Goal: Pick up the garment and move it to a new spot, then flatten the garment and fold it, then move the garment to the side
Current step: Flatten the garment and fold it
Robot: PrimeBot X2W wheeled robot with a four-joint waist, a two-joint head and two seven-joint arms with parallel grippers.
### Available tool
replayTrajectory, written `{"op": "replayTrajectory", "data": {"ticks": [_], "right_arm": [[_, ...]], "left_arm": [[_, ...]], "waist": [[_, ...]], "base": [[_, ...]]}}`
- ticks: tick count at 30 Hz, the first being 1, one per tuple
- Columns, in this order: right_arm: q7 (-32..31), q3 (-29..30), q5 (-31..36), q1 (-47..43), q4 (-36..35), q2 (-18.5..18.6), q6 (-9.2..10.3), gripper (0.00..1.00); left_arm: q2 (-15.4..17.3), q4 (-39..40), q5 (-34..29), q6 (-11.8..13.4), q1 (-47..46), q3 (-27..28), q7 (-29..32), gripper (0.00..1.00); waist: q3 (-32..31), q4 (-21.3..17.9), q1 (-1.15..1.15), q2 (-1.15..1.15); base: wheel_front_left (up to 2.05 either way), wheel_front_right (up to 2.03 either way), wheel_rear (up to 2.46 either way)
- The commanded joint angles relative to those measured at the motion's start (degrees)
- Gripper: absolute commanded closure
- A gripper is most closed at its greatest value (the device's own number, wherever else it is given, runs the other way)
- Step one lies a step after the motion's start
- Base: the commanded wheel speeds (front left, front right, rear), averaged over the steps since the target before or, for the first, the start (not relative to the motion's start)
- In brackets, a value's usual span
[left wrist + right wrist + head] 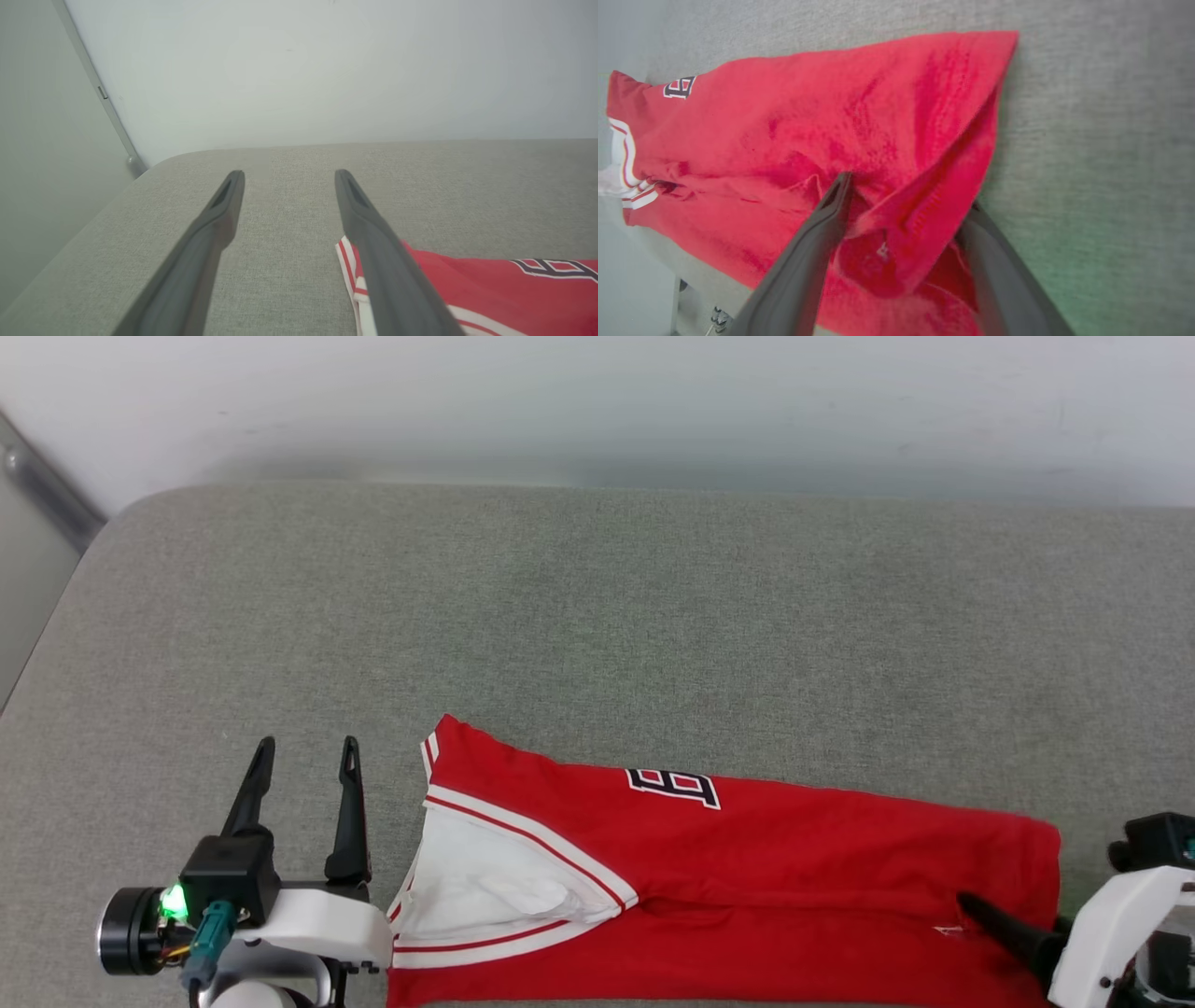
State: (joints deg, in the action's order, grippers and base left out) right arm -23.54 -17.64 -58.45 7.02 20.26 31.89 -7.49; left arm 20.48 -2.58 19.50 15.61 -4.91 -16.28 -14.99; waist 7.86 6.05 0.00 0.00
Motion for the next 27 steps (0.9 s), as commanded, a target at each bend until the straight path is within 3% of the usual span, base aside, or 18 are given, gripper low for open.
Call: {"op": "replayTrajectory", "data": {"ticks": [1,7,8,9,10,17,27], "right_arm": [[-1.71,-1.68,-1.43,-1.80,0.04,-1.35,0.01,0.00],[-2.08,-3.42,-3.90,-1.44,-0.33,-1.29,0.02,0.00],[-1.71,-3.48,-4.08,-1.14,-0.24,-1.27,0.02,0.58],[-1.28,-3.60,-4.02,-0.83,-0.24,-1.10,0.01,0.90],[-0.90,-3.71,-3.97,-0.60,-0.26,-0.84,0.01,1.00],[1.68,-3.23,-5.29,1.06,-0.82,1.16,0.01,1.00],[4.05,-0.64,-5.36,-1.07,-0.46,8.55,0.02,1.00]], "left_arm": [[-0.98,0.03,-1.30,-0.79,0.81,1.06,-0.26,0.00],[-5.58,-0.39,-5.84,-4.50,3.10,5.76,-0.27,0.00],[-6.19,-0.48,-6.47,-4.95,3.35,6.53,-0.27,0.00],[-6.69,-0.46,-7.23,-5.42,3.53,7.20,-0.27,0.00],[-7.23,-0.36,-7.94,-5.83,3.68,7.82,-0.27,0.00],[-10.33,0.71,-12.36,-8.07,4.95,11.50,-0.27,0.00],[-13.21,1.16,-15.63,-10.54,7.57,14.98,-0.27,0.00]], "waist": [[0.11,0.03,0.00,0.00],[0.23,0.37,0.00,0.00],[0.20,0.43,0.00,0.00],[0.16,0.46,0.00,0.00],[0.12,0.52,0.00,0.00],[-0.73,0.52,0.00,0.00],[-3.51,-0.02,0.00,0.00]], "base": [[0.00,0.00,0.00],[0.00,0.00,0.00],[0.00,0.00,0.00],[0.00,0.00,0.00],[0.00,0.00,0.00],[0.00,0.00,0.00],[0.00,0.00,0.00]]}}
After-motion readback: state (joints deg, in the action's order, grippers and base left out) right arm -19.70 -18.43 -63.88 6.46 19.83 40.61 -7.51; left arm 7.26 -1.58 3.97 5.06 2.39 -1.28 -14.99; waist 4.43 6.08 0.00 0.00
